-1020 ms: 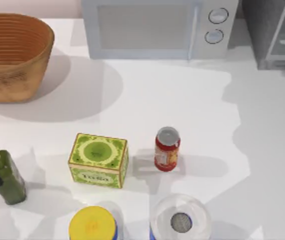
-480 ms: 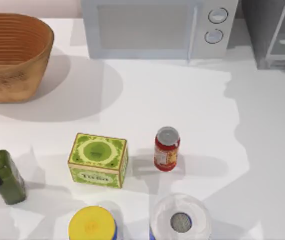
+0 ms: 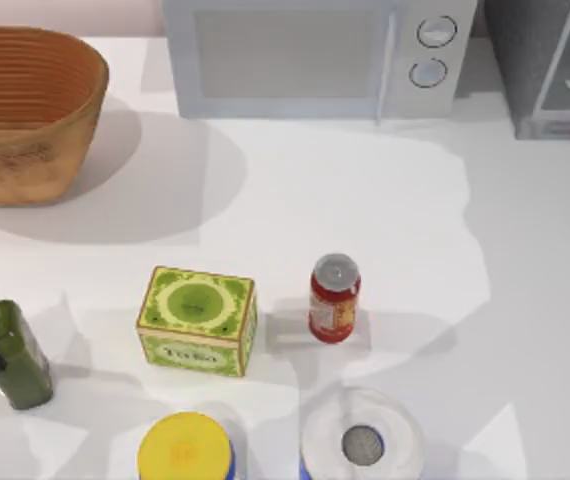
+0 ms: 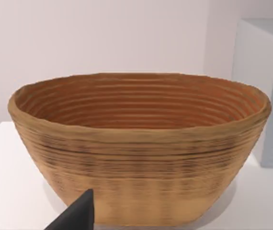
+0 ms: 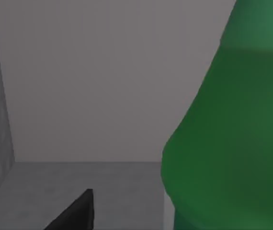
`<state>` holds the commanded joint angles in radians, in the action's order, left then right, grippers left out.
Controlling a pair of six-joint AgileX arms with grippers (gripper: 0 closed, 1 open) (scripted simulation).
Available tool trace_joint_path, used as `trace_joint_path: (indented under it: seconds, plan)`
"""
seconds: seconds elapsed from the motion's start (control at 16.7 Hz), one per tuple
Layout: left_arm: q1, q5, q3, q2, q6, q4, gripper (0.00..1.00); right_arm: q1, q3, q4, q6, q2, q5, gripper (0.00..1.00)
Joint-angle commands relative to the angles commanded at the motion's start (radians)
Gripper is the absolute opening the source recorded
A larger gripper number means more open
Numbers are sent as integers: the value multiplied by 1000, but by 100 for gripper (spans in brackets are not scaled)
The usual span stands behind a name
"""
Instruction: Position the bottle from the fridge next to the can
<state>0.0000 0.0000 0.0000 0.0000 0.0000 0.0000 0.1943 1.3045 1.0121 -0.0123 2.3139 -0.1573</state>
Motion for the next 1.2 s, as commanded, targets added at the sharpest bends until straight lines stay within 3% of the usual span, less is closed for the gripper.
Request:
trace_joint_path:
  seconds: [0.24, 1.02, 1.2]
  plan:
    - [0, 0, 0, 0, 0, 0, 100, -1, 7, -4, 0, 4, 1, 100]
    - [0, 0, 0, 0, 0, 0, 100, -1, 7, -4, 0, 4, 1, 2]
    - [0, 0, 0, 0, 0, 0, 100, -1, 7, -4, 0, 4, 1, 0]
